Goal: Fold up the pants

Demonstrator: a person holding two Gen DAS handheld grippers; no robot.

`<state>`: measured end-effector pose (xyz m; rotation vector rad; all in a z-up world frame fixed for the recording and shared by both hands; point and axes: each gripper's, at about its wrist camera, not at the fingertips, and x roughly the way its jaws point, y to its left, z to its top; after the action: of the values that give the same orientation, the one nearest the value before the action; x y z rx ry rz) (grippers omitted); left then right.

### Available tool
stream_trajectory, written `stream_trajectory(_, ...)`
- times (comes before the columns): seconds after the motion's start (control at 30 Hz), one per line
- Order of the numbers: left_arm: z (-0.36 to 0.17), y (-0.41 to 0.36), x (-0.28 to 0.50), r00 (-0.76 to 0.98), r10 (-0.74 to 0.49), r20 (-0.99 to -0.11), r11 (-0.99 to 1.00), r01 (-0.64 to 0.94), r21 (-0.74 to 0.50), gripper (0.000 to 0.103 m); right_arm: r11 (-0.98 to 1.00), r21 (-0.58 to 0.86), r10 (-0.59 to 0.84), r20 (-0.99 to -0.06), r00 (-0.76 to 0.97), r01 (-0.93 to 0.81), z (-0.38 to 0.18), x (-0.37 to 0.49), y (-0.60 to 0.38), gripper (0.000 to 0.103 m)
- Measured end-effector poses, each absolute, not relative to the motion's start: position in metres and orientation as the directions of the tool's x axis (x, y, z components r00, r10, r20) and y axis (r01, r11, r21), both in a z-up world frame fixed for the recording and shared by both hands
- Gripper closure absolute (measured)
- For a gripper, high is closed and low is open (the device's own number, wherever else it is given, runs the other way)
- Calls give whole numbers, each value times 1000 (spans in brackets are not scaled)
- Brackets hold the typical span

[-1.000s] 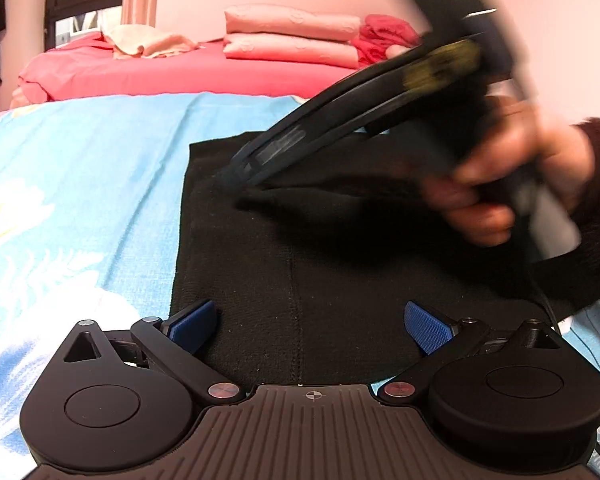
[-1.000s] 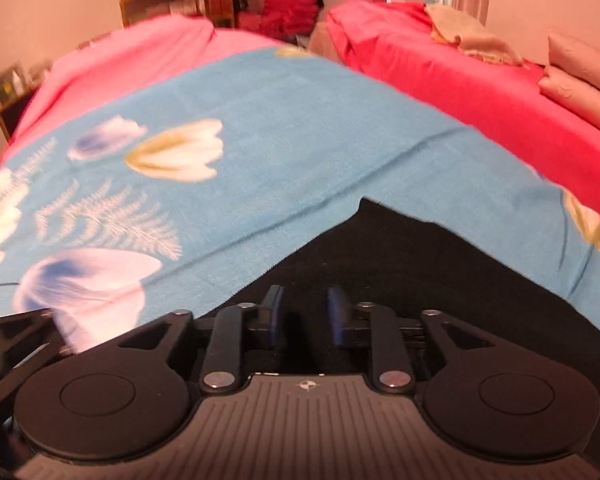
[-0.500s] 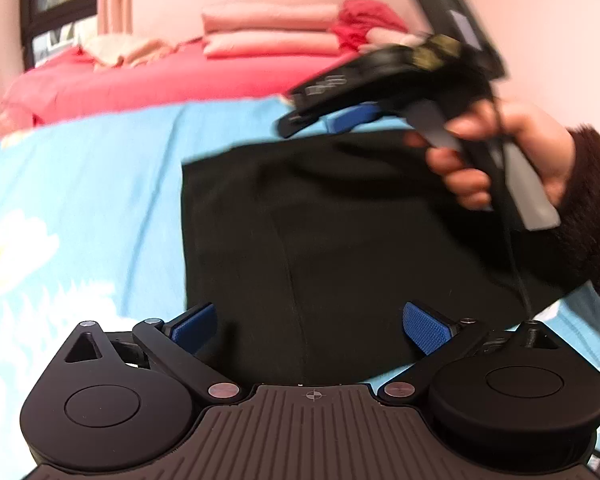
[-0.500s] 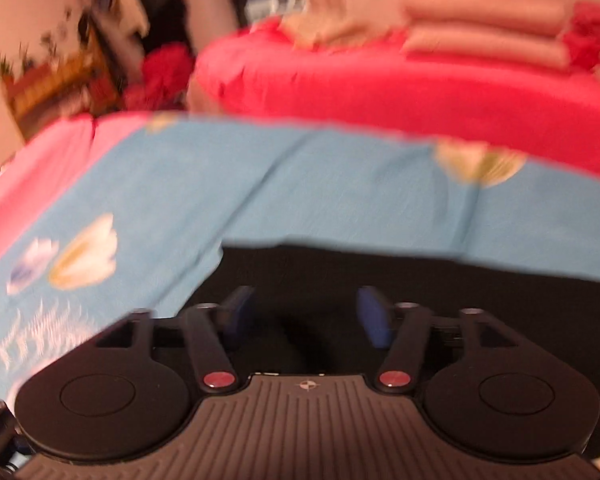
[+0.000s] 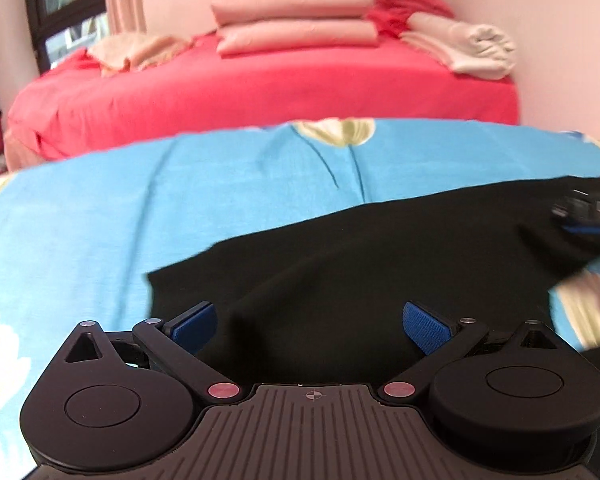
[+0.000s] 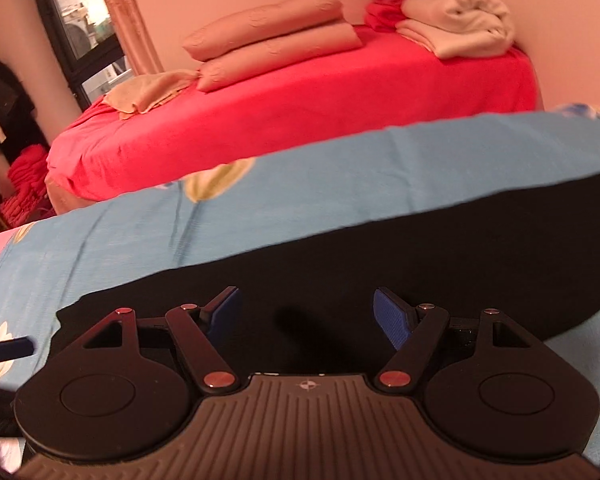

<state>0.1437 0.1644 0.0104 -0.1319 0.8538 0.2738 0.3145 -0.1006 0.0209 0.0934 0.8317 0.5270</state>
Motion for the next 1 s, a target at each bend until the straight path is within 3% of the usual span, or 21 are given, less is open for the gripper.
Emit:
stream_trajectory(0.1,-18,173,159,591,197,-782,936,-352,-30,0,870,275,475,-685,552,-409,9,319,-102,26)
stream_trajectory(0.23,-22,175,147,650,204,-732,936,-348,-48,0,880,257,461,-667,586,-400,0,333,-133,28)
stream_trajectory(0.37,-25,172,144,659,221,-719,934,-355,-38,0,955,194,296,-631,718,-223,8,338,-160,26)
stream_trajectory(0.47,-24,171,143,661,229,-714,933,-358,-32,0,916,219,393,-655,646,-335,4,332,-150,25)
stream_trajectory(0.6,-24,171,140,666,221,-713,935,-352,-39,0,904,133,386,-662,642,-406,-7,336,-152,26)
stream_trajectory(0.63,-25,171,139,668,220,-711,935,-352,-41,0,925,127,349,-659,666,-359,-6,345,-165,33)
stream_trajectory(0.67,-24,171,139,670,220,-709,935,-352,-42,0,940,138,323,-654,684,-312,-5,354,-181,54)
stream_trajectory(0.73,-25,170,138,672,222,-706,935,-352,-41,0,934,238,357,-642,679,-266,0,371,-215,68)
stream_trajectory(0.77,-25,170,137,674,223,-704,935,-352,-41,0,948,241,316,-646,695,-207,4,375,-228,46)
stream_trajectory(0.8,-25,170,137,675,222,-703,935,-352,-42,0,978,177,201,-636,745,-112,11,376,-237,39)
stream_trajectory(0.83,-25,171,137,677,221,-702,935,-352,-44,0,992,118,108,-597,795,-46,18,372,-244,35)
stream_trajectory(0.87,-26,171,136,678,221,-701,935,-352,-45,0,993,110,105,-561,821,-52,23,367,-249,34)
stream_trajectory(1.0,-26,171,136,679,222,-700,935,-351,-44,0,941,294,319,-614,722,-166,16,370,-259,27)
